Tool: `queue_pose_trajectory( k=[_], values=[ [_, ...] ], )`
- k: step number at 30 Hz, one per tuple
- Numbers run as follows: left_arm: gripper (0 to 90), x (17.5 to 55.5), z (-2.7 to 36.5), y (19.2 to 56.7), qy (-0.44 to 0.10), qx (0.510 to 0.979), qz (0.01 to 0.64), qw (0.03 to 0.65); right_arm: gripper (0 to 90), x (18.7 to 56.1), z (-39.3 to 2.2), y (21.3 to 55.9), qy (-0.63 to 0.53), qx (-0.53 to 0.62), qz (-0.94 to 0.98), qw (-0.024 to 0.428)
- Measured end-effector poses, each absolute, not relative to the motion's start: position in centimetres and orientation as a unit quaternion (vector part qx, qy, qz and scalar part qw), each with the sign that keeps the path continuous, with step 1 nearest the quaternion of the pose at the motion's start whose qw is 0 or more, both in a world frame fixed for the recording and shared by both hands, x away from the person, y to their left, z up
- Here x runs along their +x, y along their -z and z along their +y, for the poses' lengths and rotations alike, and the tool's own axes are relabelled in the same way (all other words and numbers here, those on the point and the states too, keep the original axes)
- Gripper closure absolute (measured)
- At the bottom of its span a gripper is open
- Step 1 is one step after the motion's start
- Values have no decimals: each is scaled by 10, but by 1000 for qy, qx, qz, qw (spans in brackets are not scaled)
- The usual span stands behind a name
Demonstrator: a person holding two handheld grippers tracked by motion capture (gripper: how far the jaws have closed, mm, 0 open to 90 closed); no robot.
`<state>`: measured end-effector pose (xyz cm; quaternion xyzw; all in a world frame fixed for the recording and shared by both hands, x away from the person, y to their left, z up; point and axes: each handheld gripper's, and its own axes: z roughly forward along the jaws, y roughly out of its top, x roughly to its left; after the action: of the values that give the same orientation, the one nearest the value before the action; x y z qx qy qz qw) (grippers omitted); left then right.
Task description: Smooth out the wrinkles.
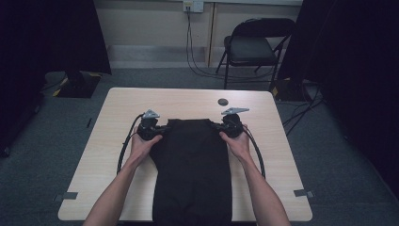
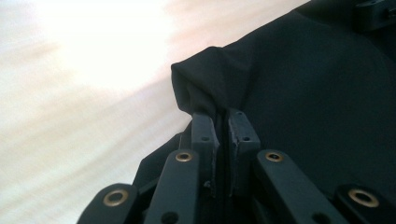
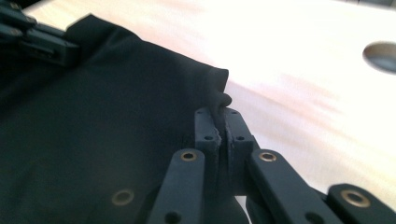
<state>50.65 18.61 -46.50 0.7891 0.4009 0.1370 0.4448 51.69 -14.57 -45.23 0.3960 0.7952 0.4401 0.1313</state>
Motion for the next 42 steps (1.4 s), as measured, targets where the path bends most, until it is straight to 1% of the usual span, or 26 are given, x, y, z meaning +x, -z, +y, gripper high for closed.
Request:
queue_pose_trajectory(
  k=[1, 2, 7, 9, 10, 11, 14, 15, 16, 18, 21, 26, 27, 35, 42],
  values=[
    [836, 509, 187, 456, -146, 789, 398, 444, 868, 519, -144, 442, -445, 391, 793, 141],
    [836, 509, 187, 456, -146, 789, 398, 444, 868, 519, -144, 442, -445, 391, 793, 141],
    [836, 514, 192, 429, -148, 762, 403, 485, 868, 526, -142, 418, -457, 385, 785, 164],
    [836, 518, 191, 412, -164, 765, 390, 486, 870, 530, -143, 405, -466, 386, 775, 181],
    [836, 518, 191, 412, -164, 765, 390, 486, 870, 530, -143, 405, -466, 386, 775, 181],
    [836, 519, 191, 406, -168, 763, 387, 489, 871, 532, -144, 397, -475, 388, 766, 192],
    [836, 524, 190, 386, -181, 749, 387, 506, 872, 535, -144, 389, -481, 390, 760, 198],
    [836, 527, 186, 371, -198, 751, 380, 503, 873, 538, -146, 379, -491, 395, 749, 207],
    [837, 527, 186, 371, -198, 751, 380, 503, 873, 538, -146, 379, -491, 395, 749, 207],
    [837, 530, 184, 357, -214, 749, 378, 501, 873, 542, -148, 366, -500, 396, 741, 210],
    [837, 529, 184, 338, -226, 733, 370, 524, 873, 547, -147, 342, -506, 389, 737, 223],
    [836, 526, 186, 345, -224, 739, 366, 520, 873, 545, -149, 340, -511, 386, 736, 221],
    [836, 524, 187, 353, -218, 743, 366, 516, 873, 543, -149, 346, -507, 384, 741, 217],
    [836, 517, 187, 371, -210, 748, 369, 511, 872, 538, -150, 364, -503, 385, 748, 199],
    [834, 501, 187, 382, -202, 752, 359, 514, 872, 519, -157, 380, -515, 380, 747, 178]
  ],
)
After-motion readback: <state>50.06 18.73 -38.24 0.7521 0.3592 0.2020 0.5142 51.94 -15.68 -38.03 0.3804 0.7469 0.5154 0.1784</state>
